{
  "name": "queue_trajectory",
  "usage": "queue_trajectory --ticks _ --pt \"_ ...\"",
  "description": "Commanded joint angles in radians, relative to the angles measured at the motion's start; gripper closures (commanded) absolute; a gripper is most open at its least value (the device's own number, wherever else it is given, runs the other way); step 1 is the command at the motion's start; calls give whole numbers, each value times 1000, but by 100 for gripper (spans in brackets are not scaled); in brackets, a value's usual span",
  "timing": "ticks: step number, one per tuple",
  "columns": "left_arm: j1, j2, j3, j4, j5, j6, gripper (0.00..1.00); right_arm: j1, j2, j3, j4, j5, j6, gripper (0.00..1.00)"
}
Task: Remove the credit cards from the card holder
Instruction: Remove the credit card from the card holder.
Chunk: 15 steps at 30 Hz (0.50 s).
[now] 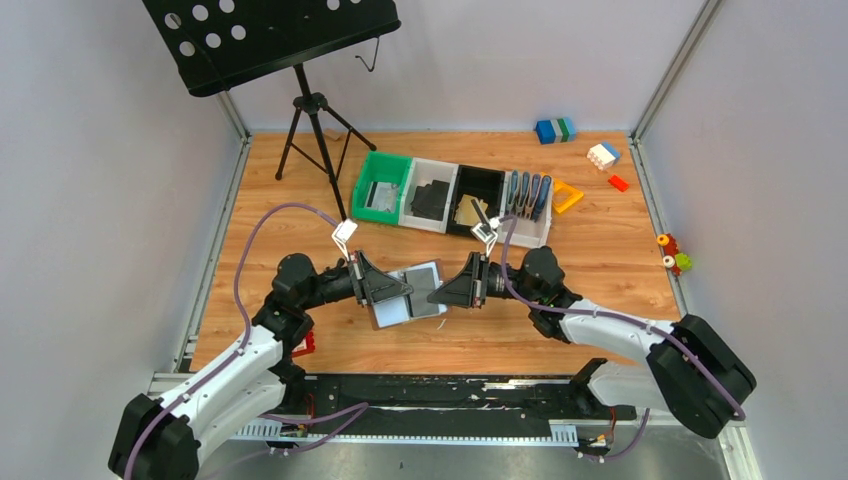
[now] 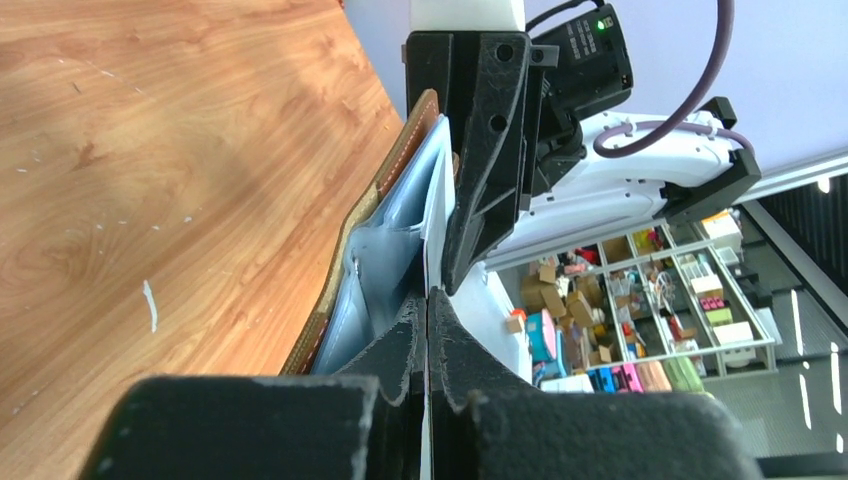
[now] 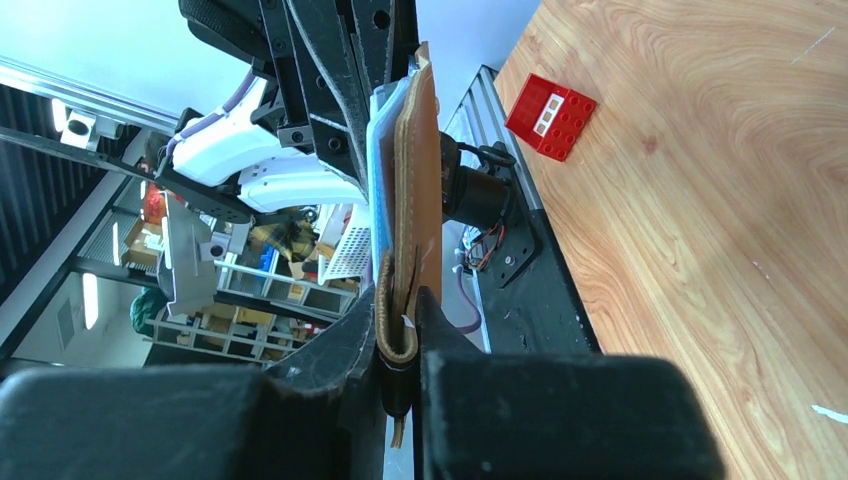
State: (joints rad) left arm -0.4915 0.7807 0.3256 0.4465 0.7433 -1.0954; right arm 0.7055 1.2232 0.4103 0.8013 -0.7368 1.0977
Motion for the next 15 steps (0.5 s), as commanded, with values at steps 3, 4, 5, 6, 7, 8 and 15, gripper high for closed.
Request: queue_trajectory --ticks 3,4,5,6,7,8,15 --pt "7 -10 41 1 40 29 100 -45 -96 -43 -39 51 -22 100" --pt "10 -9 41 1 42 29 100 -48 -101 -45 -45 49 -23 100" --pt "13 -10 40 3 42 28 100 -52 -103 -46 -50 47 -25 100" --pt "14 -11 37 9 40 23 100 -55 -103 -47 -53 43 -25 100" --pt "14 -9 33 17 38 17 100 -59 -104 -50 -55 39 -25 100" --pt "14 -7 30 29 39 10 100 -63 -103 -52 -54 35 -23 100" --pt "55 -6 43 -45 34 51 100 -129 -130 -77 -144 58 -35 100"
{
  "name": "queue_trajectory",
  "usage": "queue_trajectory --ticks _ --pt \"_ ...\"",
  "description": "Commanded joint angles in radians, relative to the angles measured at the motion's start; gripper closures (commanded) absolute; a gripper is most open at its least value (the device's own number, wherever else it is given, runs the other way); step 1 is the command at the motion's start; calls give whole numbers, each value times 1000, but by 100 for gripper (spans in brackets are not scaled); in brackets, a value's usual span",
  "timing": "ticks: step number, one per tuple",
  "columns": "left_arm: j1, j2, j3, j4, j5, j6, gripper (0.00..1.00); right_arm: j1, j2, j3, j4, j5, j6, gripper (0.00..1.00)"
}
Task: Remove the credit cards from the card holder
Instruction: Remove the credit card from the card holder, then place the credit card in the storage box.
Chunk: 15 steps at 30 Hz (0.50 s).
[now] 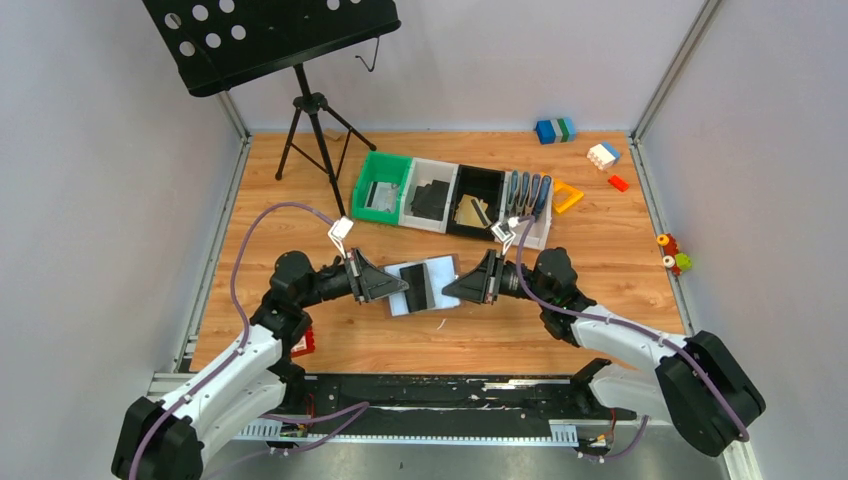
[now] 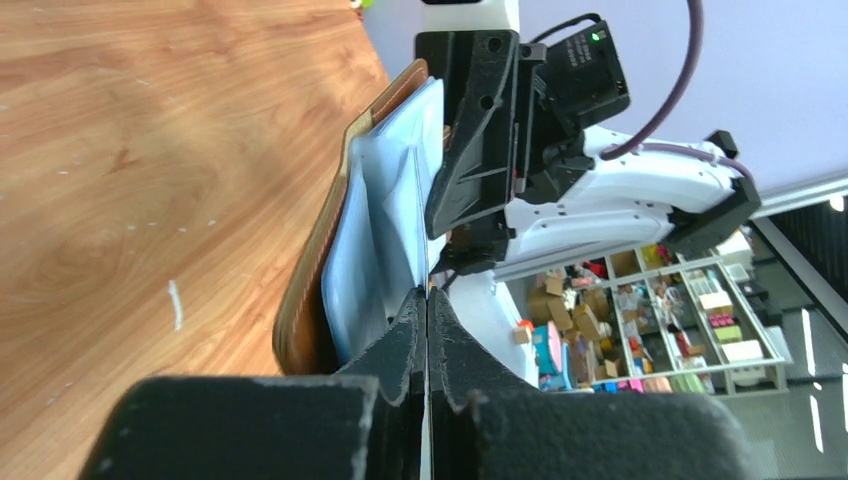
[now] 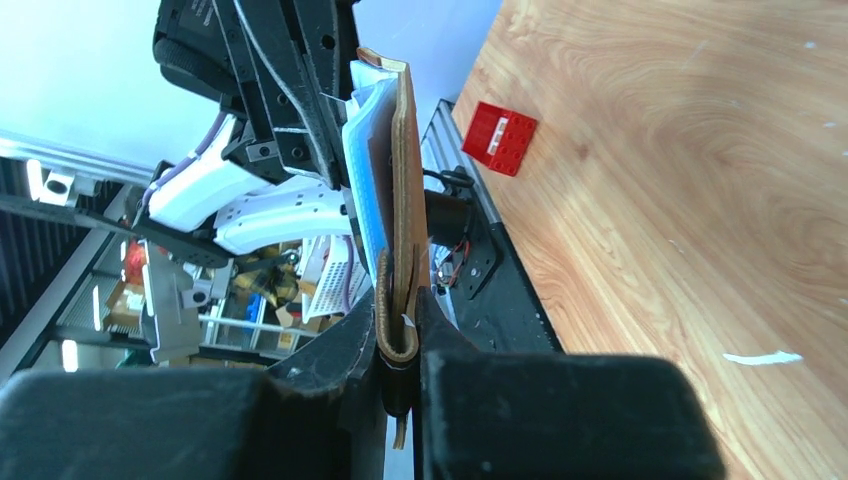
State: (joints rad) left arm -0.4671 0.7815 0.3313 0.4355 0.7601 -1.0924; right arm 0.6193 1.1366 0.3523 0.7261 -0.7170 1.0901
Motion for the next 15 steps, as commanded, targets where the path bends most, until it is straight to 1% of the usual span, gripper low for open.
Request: queue_trajectory --ticks 1,2,4,7,11,15 --pt "41 -4 51 -99 -2 92 100 -53 -56 -20 -123 57 -53 100" --pt "45 3 72 -206 -35 131 100 -65 -70 -20 -185 74 -81 100" --pt "47 30 132 -353 -106 220 100 -87 -92 -18 -302 113 -134 100" --pt "47 90 221 -502 -192 326 100 -123 -116 -21 -430 143 -193 100" --pt "47 175 320 -593 -337 433 100 -158 -150 -16 -555 157 -251 100" --pt "46 302 456 -628 -433 516 100 -162 -190 50 -785 205 -374 100"
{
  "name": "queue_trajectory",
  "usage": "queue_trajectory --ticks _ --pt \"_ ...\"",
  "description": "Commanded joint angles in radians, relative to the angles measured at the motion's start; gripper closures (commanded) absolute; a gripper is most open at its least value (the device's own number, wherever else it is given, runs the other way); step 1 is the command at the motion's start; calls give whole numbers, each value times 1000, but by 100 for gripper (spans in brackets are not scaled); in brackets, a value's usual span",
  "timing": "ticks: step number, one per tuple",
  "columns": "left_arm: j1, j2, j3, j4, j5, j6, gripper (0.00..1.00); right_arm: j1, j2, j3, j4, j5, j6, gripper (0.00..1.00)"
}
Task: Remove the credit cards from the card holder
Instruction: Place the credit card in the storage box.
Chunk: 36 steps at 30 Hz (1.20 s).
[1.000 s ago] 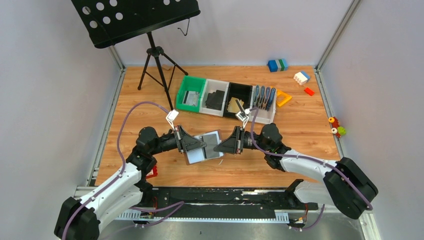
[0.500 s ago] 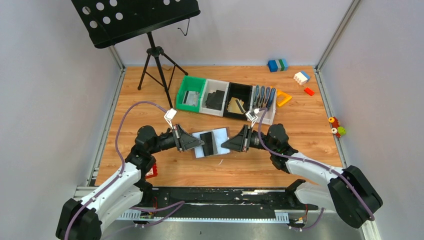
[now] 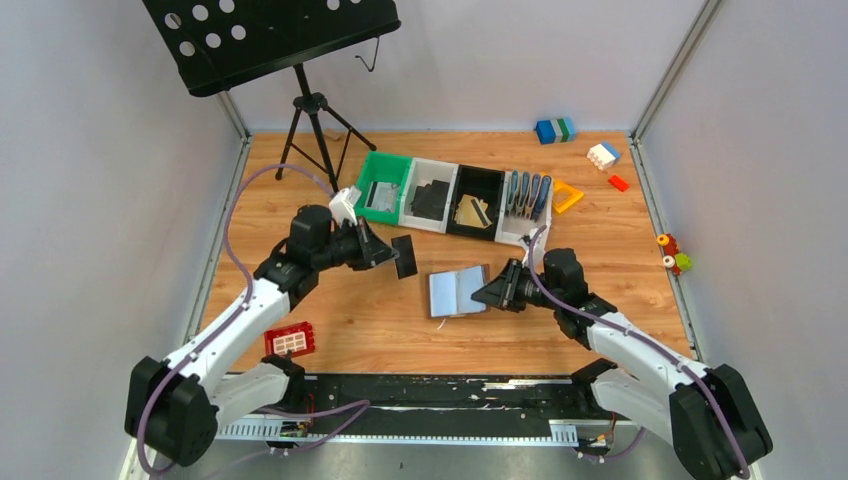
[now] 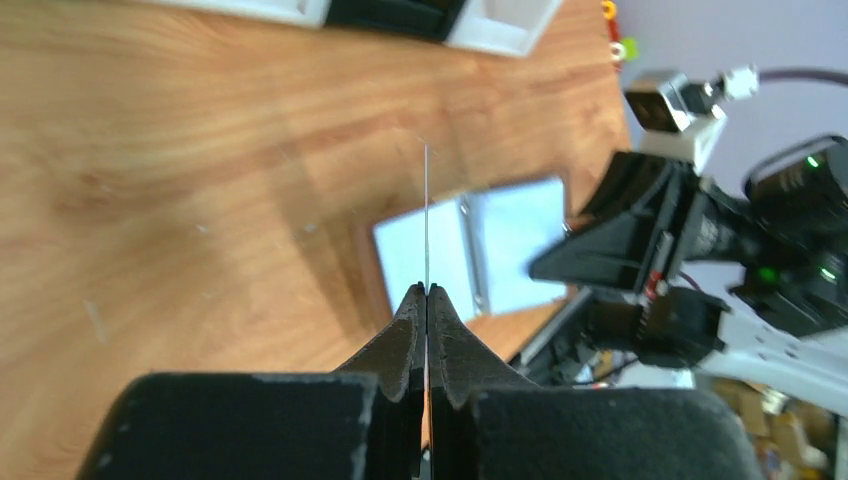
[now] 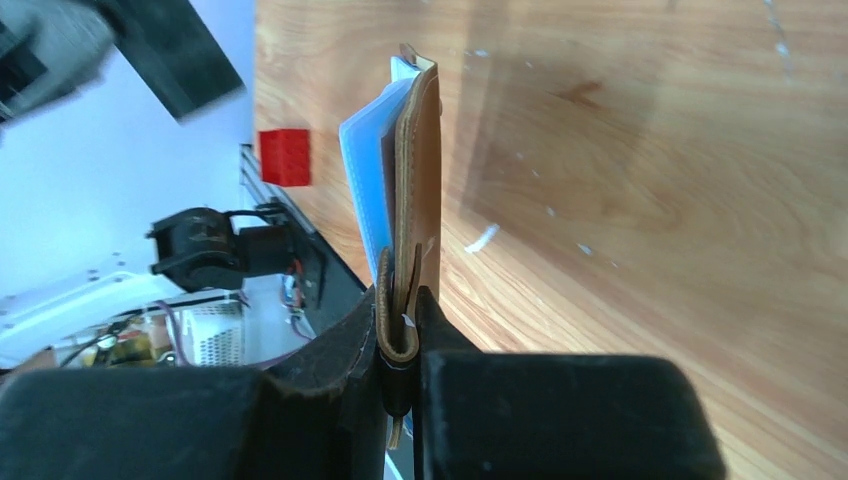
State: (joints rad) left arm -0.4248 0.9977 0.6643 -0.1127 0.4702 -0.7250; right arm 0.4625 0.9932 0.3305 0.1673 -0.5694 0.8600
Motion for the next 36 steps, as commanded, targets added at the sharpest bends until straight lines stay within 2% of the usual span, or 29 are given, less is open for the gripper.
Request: queue_trajectory --ticks 1,4,9,17,22,31,36 --pt "3 133 157 -85 -163 167 100 -5 -57 80 -268 77 -165 100" --pt "2 252 312 -155 -229 238 100 -7 -85 81 -319 89 -192 100" --pt "-23 451 564 -254 -279 363 100 -8 -126 62 -301 86 -172 100" --pt "-31 752 934 -396 -336 478 100 -8 -206 77 -301 106 -163 100" --pt "-31 879 1049 -401 -335 488 100 -9 -246 87 -304 124 -171 100" --pt "-31 1100 1179 -360 -224 436 100 -8 -251 54 -280 126 -175 100" --pt "-35 1214 1302 -389 -220 419 100 -8 -268 31 -250 107 -155 100"
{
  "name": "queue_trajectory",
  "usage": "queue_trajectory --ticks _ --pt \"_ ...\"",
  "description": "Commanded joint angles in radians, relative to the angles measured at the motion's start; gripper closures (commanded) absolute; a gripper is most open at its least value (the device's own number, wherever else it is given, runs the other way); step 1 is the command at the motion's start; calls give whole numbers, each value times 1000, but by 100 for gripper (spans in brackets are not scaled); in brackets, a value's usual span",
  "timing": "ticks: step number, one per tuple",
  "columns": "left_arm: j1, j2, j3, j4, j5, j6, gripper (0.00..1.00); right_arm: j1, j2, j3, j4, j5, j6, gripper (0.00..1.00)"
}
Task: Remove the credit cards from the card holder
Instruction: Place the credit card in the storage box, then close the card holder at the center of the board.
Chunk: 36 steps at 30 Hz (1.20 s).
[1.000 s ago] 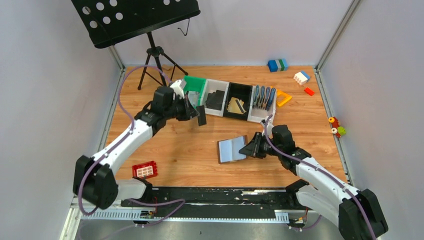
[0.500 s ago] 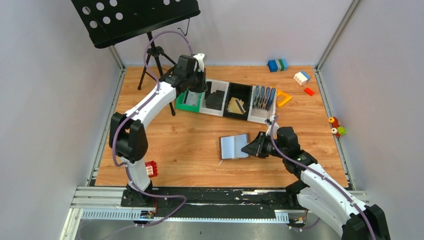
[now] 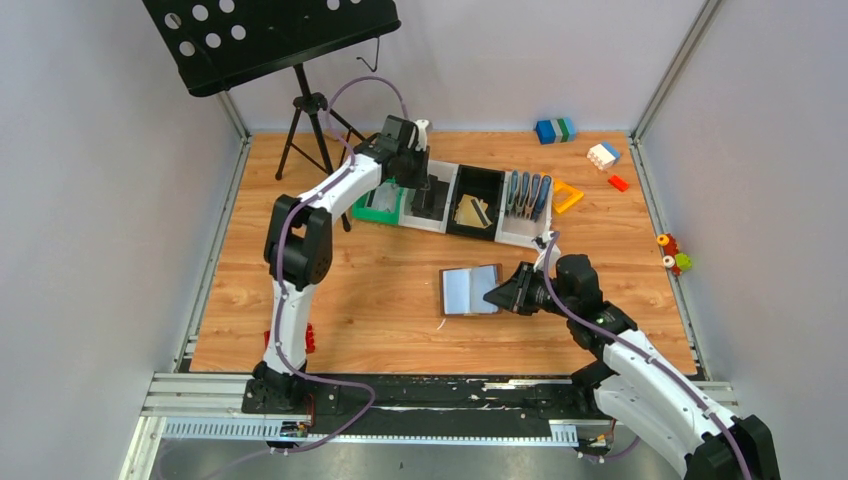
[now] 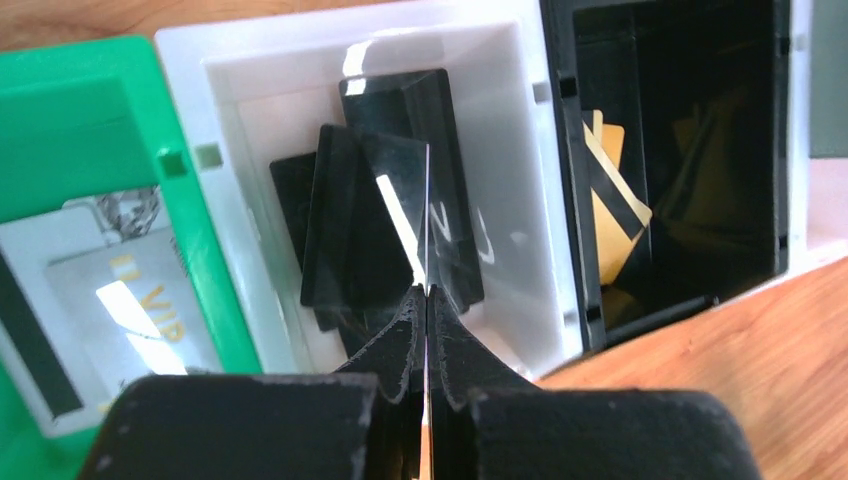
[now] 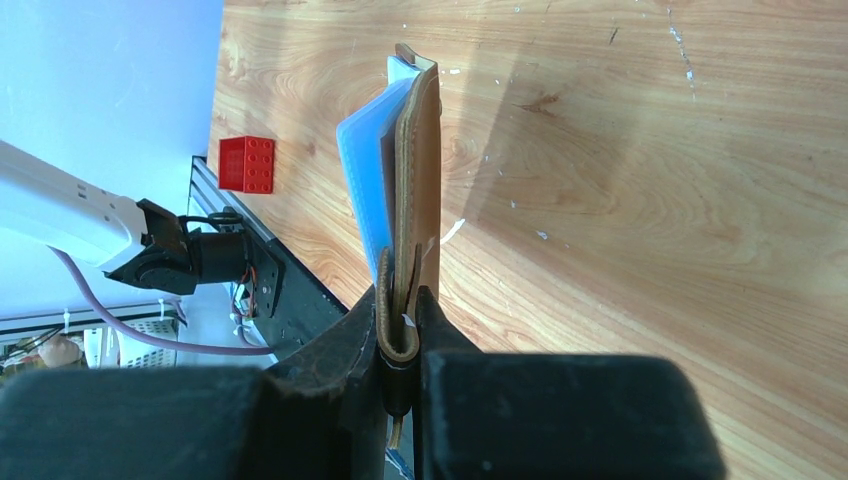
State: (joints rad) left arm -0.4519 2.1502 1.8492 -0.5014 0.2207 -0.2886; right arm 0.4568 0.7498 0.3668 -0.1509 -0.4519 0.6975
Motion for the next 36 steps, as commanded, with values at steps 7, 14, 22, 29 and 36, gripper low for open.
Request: queue_trajectory --ticks 7,14,22,29,36 --pt "-32 66 125 -42 14 3 78 -3 -46 -9 52 0 10 100" --pt "-52 -87 -6 -48 -62 32 60 -3 -46 -1 34 5 5 100" --pt "-122 -390 -276 -62 -85 14 59 -3 -102 -20 88 -3 59 100" --pt "-140 -732 -730 96 46 -108 51 -3 -145 -83 225 -8 152 100" --pt "-140 -948 -1062 379 296 -286 39 -3 -109 -127 384 -92 248 100"
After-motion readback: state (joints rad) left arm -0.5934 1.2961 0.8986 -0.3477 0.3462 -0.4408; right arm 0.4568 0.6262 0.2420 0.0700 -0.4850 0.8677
